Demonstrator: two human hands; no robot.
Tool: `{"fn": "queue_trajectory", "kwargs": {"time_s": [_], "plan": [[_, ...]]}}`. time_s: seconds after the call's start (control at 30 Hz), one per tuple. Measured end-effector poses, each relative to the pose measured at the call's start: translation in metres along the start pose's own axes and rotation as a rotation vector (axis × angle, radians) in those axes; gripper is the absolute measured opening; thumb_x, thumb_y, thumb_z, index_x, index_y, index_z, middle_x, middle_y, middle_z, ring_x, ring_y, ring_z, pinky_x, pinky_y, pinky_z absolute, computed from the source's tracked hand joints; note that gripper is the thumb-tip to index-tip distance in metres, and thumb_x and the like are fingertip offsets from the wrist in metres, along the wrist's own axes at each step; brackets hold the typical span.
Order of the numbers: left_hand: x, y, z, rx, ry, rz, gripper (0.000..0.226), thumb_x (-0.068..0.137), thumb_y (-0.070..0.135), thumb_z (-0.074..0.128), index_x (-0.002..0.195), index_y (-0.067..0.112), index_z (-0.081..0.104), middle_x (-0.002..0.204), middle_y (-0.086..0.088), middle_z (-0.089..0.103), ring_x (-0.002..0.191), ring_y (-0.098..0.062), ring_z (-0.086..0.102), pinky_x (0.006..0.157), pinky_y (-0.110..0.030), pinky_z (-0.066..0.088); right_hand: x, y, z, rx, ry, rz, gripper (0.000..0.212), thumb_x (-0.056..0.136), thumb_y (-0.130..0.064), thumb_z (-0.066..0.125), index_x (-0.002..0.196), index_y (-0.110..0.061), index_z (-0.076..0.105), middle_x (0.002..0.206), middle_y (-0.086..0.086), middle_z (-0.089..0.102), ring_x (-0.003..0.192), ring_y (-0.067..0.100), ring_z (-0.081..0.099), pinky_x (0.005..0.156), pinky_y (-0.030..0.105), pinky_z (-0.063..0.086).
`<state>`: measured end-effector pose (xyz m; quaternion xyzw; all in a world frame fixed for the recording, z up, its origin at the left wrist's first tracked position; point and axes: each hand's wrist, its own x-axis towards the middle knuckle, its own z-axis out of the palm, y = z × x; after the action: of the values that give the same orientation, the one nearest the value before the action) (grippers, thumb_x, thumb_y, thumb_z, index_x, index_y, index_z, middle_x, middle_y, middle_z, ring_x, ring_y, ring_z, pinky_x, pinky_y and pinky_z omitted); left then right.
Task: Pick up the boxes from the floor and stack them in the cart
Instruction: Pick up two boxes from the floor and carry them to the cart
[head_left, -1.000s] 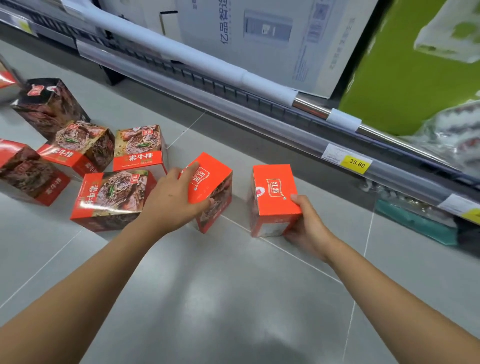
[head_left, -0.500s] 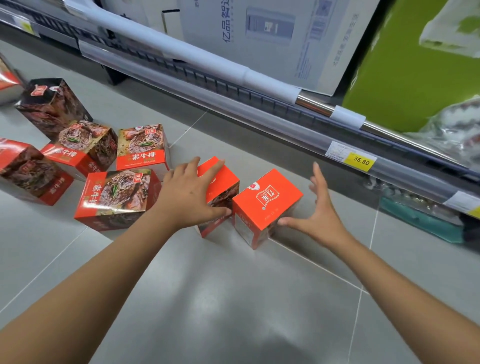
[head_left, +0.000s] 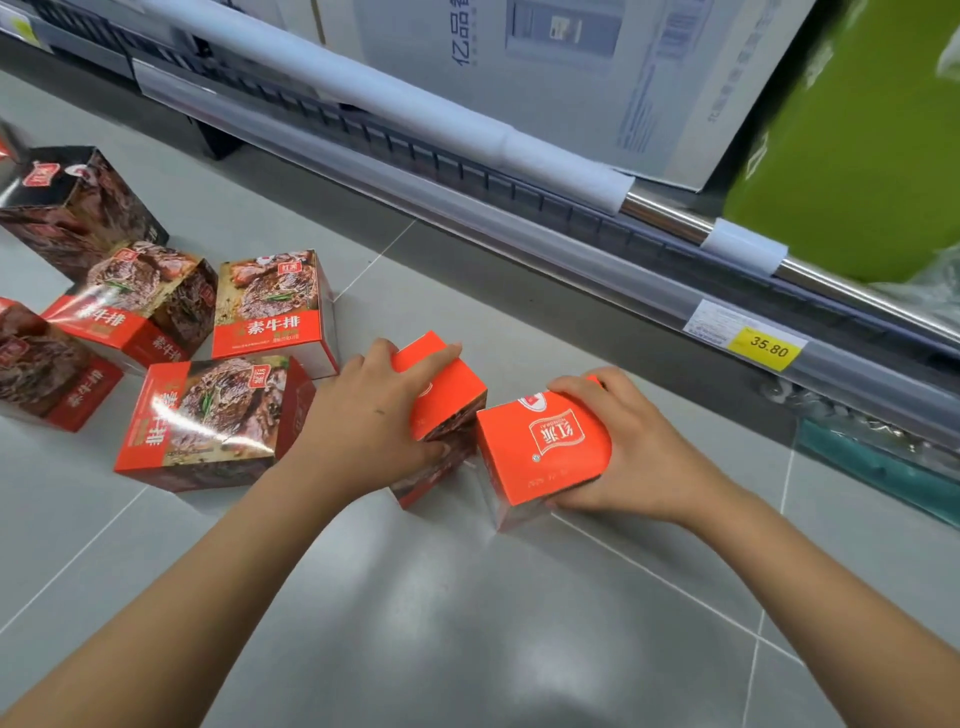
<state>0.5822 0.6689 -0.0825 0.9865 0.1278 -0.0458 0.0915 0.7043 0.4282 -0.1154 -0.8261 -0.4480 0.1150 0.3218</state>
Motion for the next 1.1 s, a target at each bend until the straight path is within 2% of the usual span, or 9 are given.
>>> {"fn": "queue_trajectory", "kwargs": {"time_s": [0.1,0.17,0.23,0.33,0.4,0.63,0.77,0.9,1.1], "plan": [[0.001,-0.001,-0.004,-0.027,-0.028,-0.036,0.091,0.071,0.060,0.063,0.147,0.048,0.015,0.123,-0.009,0.043,0.108,-0.032,0.050,0.083,-0.041,0.049,-0.012,-0.012,0.000,0.006,0.072,0.190,0.098,0.041,-0.065,0.073,0.129,-0.033,0.046,0.113,-0.006,0.041,0.098,0.004,0.048,0.088,0.014,0.039],[-0.001,0.002,-0.015,-0.036,-0.036,-0.056,0.088,0.067,0.068,0.051,0.146,0.048,0.018,0.120,-0.011,0.045,0.105,-0.034,0.052,0.081,-0.044,0.050,-0.018,-0.020,-0.006,0.033,0.077,0.342,0.100,0.038,-0.069,0.074,0.129,-0.039,0.044,0.111,-0.011,0.038,0.093,-0.002,0.044,0.083,0.010,0.035],[-0.003,0.009,-0.033,-0.033,-0.050,-0.054,0.087,0.062,0.072,0.037,0.144,0.047,0.021,0.116,-0.012,0.048,0.100,-0.036,0.054,0.079,-0.046,0.050,-0.022,-0.030,-0.017,0.047,0.071,0.470,0.101,0.041,-0.063,0.084,0.131,-0.037,0.043,0.112,-0.009,0.038,0.095,0.001,0.044,0.085,0.013,0.034],[-0.007,0.027,-0.075,-0.030,-0.102,-0.035,0.084,0.065,0.068,0.045,0.141,0.049,0.017,0.117,-0.012,0.048,0.100,-0.037,0.054,0.078,-0.048,0.050,-0.029,-0.058,-0.049,0.045,0.059,0.614,0.098,0.049,-0.052,0.090,0.132,-0.035,0.042,0.109,-0.005,0.037,0.099,0.011,0.047,0.085,0.018,0.035],[-0.013,0.041,-0.115,-0.038,-0.114,-0.016,0.082,0.065,0.069,0.040,0.141,0.049,0.016,0.116,-0.012,0.048,0.100,-0.037,0.055,0.077,-0.048,0.051,-0.035,-0.085,-0.082,0.052,0.045,0.687,0.098,0.051,-0.051,0.089,0.133,-0.034,0.040,0.108,-0.005,0.035,0.101,0.013,0.047,0.087,0.022,0.039],[-0.046,0.115,-0.298,-0.048,-0.180,0.089,0.078,0.067,0.070,0.036,0.140,0.046,0.020,0.116,-0.015,0.050,0.099,-0.040,0.056,0.076,-0.051,0.052,-0.062,-0.208,-0.251,0.087,0.058,0.837,0.097,0.055,-0.047,0.089,0.136,-0.031,0.039,0.110,0.000,0.037,0.104,0.016,0.047,0.089,0.025,0.040],[-0.069,0.161,-0.409,-0.016,-0.231,0.168,0.082,0.069,0.061,0.049,0.143,0.045,0.019,0.121,-0.014,0.045,0.106,-0.040,0.051,0.080,-0.052,0.051,-0.088,-0.284,-0.354,0.088,0.104,0.898,0.099,0.054,-0.048,0.089,0.138,-0.031,0.039,0.117,0.004,0.041,0.109,0.021,0.048,0.094,0.032,0.044],[-0.095,0.206,-0.502,0.014,-0.222,0.264,0.081,0.069,0.060,0.052,0.143,0.043,0.023,0.120,-0.016,0.046,0.104,-0.041,0.051,0.082,-0.051,0.047,-0.119,-0.356,-0.436,0.074,0.173,0.969,0.100,0.053,-0.047,0.091,0.137,-0.029,0.040,0.111,0.001,0.037,0.095,0.013,0.043,0.086,0.023,0.038],[-0.131,0.266,-0.597,0.086,-0.284,0.473,0.081,0.079,0.058,0.059,0.147,0.043,0.018,0.130,-0.012,0.040,0.116,-0.035,0.045,0.091,-0.044,0.042,-0.181,-0.443,-0.507,0.064,0.296,1.066,0.100,0.053,-0.045,0.091,0.138,-0.028,0.040,0.109,0.000,0.034,0.093,0.012,0.043,0.087,0.019,0.034]]}}
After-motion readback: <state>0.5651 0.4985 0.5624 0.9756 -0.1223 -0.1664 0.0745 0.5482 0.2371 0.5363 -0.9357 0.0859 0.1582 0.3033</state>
